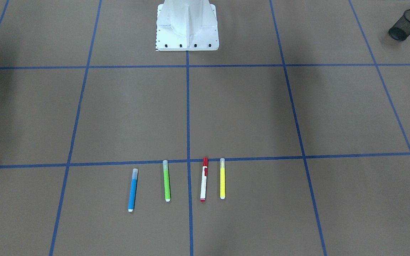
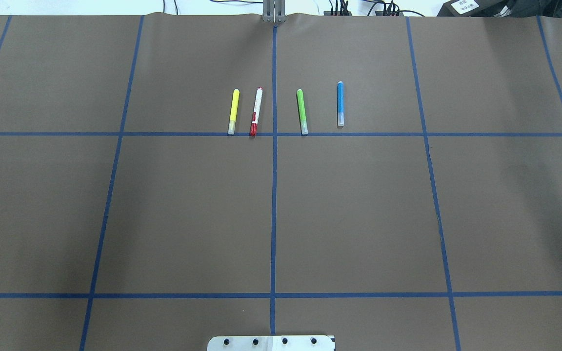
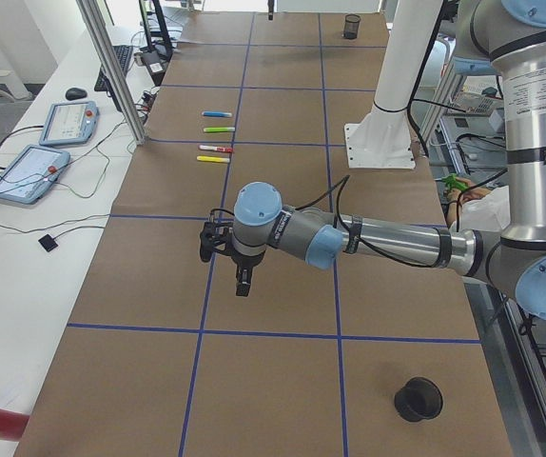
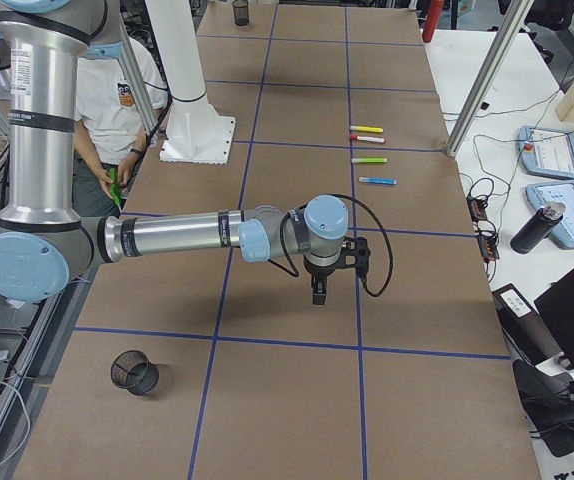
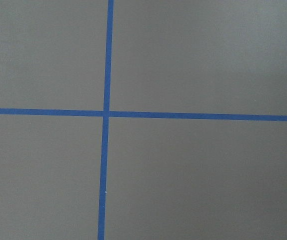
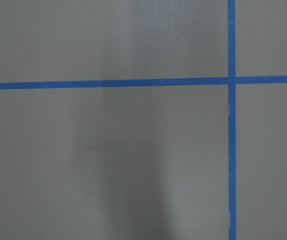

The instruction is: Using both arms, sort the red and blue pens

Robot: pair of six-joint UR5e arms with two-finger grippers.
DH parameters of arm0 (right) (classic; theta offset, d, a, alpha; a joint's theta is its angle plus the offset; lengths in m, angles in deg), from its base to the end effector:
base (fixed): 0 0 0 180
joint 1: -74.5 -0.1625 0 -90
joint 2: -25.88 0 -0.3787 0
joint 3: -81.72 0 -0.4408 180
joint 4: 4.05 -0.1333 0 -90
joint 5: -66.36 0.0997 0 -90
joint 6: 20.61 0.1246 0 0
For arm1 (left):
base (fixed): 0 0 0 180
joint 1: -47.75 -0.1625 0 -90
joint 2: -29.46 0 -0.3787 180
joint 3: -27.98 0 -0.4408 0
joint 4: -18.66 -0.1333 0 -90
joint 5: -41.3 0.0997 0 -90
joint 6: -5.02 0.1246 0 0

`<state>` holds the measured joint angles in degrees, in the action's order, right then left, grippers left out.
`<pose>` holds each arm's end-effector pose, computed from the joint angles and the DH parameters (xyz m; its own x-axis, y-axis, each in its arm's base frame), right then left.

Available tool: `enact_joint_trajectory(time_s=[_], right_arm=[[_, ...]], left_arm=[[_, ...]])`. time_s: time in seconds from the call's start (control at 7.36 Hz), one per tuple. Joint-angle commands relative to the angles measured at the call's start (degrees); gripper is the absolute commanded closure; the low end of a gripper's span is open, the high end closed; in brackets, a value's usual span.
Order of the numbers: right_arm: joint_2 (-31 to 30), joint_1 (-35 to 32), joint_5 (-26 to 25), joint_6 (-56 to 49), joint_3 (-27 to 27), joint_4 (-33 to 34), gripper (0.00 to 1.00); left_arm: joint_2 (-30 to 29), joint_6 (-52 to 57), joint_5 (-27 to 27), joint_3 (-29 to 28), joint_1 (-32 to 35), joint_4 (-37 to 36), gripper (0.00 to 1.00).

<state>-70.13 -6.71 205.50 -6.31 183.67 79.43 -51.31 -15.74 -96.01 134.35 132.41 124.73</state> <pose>-0.0399 -0.5137 0.5516 0.6392 -0.0148 0.7689 -0.0089 0.9996 0.0267 0.0051 -0.5033 0.5199 0.6364 0.0043 -0.7714 0.1498 0.9803 0.1291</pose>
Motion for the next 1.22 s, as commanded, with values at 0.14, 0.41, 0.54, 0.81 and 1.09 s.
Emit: enact_joint_trajectory(time_s=[0.14, 0.41, 0.54, 0.81, 1.09], right_arm=[[-0.9, 1.5, 0.3, 0.5, -0.3, -3.2, 0.0], [-0.9, 3.5, 0.0, 0.0, -0.3, -5.2, 0.0], [-0.9, 4.4, 0.2, 0.2, -0.3, -5.2, 0.0], [-0.9, 5.1, -0.1, 0.2, -0.3, -5.3, 0.0], [-0.9, 5.4, -0.2, 0.2, -0.3, -5.3, 0.0]], left_arm=[[0.1, 0.1, -1.5, 0.3, -0.4, 1.1, 0.0], [-3.7, -5.8, 0.6, 0.3, -7.7, 4.1, 0.01], [-7.9, -9.1, 2.9, 0.2, -12.5, 4.0, 0.01], [-15.3, -10.6, 7.8, -1.2, -20.6, 2.7, 0.02], [-26.1, -11.0, 9.1, -2.2, -27.0, -10.5, 0.02]])
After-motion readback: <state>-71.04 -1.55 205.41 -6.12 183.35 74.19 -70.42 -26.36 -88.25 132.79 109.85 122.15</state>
